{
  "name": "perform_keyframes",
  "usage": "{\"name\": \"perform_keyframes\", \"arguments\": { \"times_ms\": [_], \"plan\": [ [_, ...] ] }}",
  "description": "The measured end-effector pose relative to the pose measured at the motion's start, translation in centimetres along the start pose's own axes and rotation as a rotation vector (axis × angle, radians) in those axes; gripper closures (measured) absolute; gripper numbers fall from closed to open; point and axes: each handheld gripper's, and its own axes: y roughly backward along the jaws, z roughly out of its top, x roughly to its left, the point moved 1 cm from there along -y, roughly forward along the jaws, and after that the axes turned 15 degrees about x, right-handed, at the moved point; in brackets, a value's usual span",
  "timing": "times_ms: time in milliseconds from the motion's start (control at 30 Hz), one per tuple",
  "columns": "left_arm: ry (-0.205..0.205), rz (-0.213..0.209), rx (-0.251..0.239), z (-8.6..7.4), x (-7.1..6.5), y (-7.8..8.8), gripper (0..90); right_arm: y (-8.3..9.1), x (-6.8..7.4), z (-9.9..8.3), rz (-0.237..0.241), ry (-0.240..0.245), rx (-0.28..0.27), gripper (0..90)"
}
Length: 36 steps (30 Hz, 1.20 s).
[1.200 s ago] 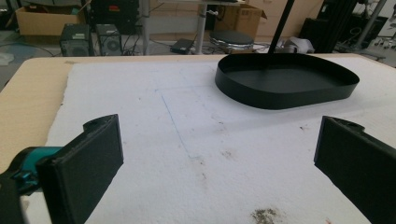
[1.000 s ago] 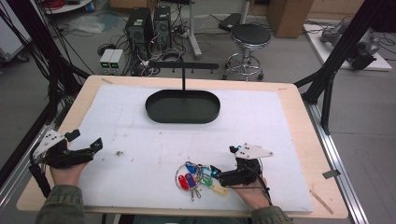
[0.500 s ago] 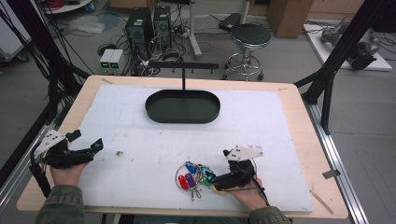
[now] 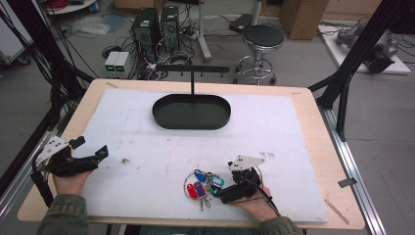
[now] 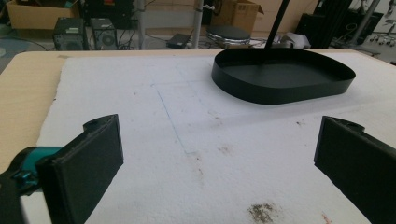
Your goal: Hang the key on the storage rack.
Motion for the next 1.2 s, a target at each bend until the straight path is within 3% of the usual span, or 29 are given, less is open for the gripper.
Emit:
{"name": "perform_keyframes", "arguments": {
  "times_ms": [200, 233, 267, 400, 500, 700, 833, 900, 1033, 1067, 1133, 1200],
  "plan": [
    [-0.001, -0.002, 0.005, 0.0, 0.0, 0.0, 1.7, -0.4, 0.0, 0.0, 0.034, -0.004, 0.036, 0.9],
    [0.001, -0.002, 0.005, 0.0, 0.0, 0.0, 1.7, -0.4, 0.0, 0.0, 0.041, -0.002, 0.041, 4.2],
    [-0.001, -0.004, 0.004, 0.0, 0.0, -0.1, 1.7, -0.6, 0.0, 0.0, 0.069, 0.014, 0.067, 4.9],
    [0.000, -0.010, 0.003, 0.0, 0.0, 0.0, 1.7, -1.1, 0.4, 0.0, 0.073, 0.045, 0.114, 6.2],
    [0.004, -0.009, 0.001, 0.0, 0.0, -0.1, 1.7, -1.1, 0.6, 0.0, 0.081, 0.072, 0.129, 17.5],
    [0.003, -0.006, 0.001, 0.0, 0.1, -0.1, 1.7, -1.0, 0.4, 0.0, 0.093, 0.068, 0.125, 28.9],
    [0.005, 0.012, 0.004, 0.0, 0.1, 0.0, 1.7, -1.0, 0.2, -0.2, 0.104, 0.072, 0.146, 47.3],
    [0.004, 0.012, 0.002, 0.0, 0.1, 0.0, 1.7, -0.8, -0.1, -0.2, 0.139, 0.064, 0.132, 58.2],
    [0.004, 0.010, 0.003, 0.0, 0.1, 0.0, 1.7, -0.7, -0.2, -0.2, 0.162, 0.063, 0.130, 67.8],
    [0.004, 0.010, 0.004, 0.0, 0.0, 0.0, 1.7, -0.6, -0.3, -0.2, 0.178, 0.063, 0.122, 75.5],
    [0.004, 0.010, 0.003, 0.0, 0.0, 0.0, 1.7, -0.8, -0.2, -0.2, 0.153, 0.071, 0.142, 77.7],
    [0.003, 0.009, 0.001, 0.0, 0.1, 0.0, 1.7, -0.9, -0.3, -0.2, 0.157, 0.067, 0.146, 78.3]
  ]
}}
